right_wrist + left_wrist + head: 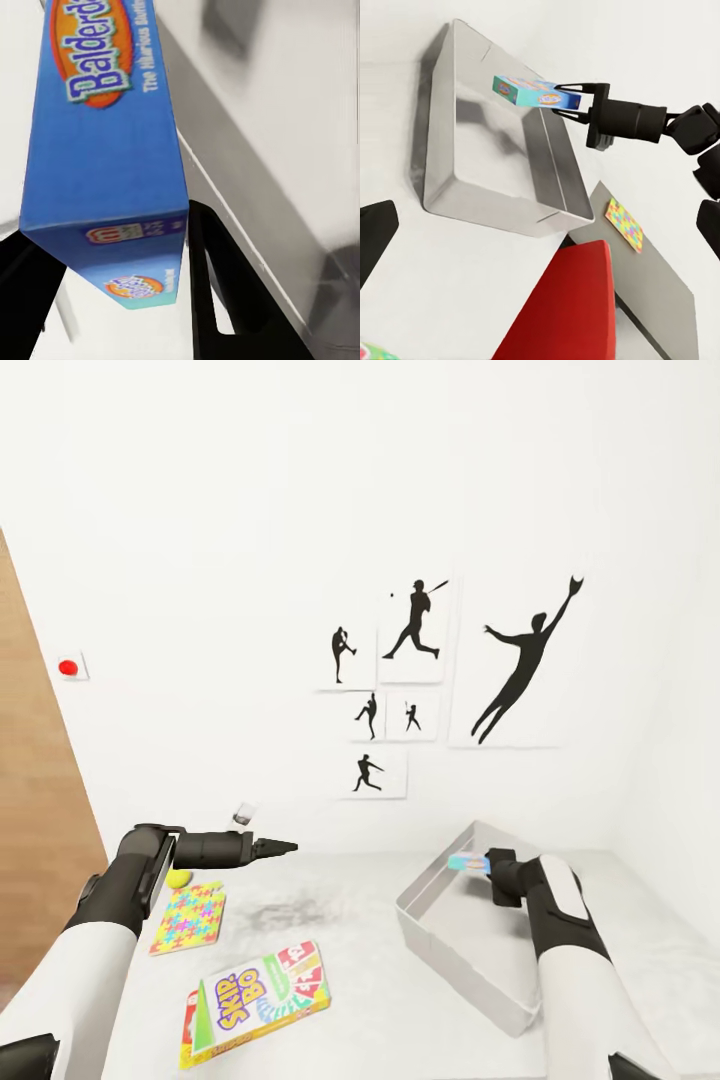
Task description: Put all the toys in the child's room - the three board games (two on the bed and one on the table), the two jigsaw puzzles on the table, and the tennis ball on the table - inside the toy box on the table in the child's room.
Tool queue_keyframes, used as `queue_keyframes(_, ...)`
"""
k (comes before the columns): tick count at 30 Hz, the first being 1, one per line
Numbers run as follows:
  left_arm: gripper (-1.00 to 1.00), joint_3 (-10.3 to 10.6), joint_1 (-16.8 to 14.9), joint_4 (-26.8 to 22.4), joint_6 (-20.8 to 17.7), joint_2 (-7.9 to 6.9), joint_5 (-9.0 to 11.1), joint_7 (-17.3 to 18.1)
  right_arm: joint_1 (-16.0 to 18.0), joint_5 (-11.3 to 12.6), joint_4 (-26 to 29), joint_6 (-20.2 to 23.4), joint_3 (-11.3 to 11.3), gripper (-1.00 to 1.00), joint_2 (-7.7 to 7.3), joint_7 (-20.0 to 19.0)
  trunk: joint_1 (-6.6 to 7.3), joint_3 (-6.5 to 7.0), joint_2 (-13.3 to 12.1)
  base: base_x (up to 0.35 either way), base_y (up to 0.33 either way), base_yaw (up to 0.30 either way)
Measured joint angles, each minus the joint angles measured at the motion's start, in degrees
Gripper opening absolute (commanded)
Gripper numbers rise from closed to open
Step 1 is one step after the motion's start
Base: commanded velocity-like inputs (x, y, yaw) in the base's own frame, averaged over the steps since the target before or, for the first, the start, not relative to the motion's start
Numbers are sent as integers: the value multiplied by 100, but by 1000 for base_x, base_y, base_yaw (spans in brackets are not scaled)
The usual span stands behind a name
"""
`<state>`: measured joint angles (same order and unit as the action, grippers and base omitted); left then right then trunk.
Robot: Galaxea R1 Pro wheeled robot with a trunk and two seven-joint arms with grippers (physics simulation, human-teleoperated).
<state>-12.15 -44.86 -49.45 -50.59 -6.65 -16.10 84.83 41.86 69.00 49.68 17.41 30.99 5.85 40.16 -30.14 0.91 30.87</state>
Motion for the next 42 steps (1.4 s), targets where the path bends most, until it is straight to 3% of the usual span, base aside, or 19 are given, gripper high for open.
queue_keyframes(7, 100, 0, -2, 1, -1, 2, 0, 0, -15, 15, 6, 32, 185, -100, -86, 9, 0, -13, 0, 0, 0, -1)
queue_keyframes(25, 100, 1, -1, 1, 2, 3, 0, -5, -30, 20, 32, 11, 207, -100, -81, -76, 0, -122, -1, 0, 0, -92)
queue_keyframes(42, 100, 0, 5, 1, 2, 2, 0, -5, -1, 9, 20, -10, 194, -100, -84, -81, 1, -227, -8, 0, 0, 88)
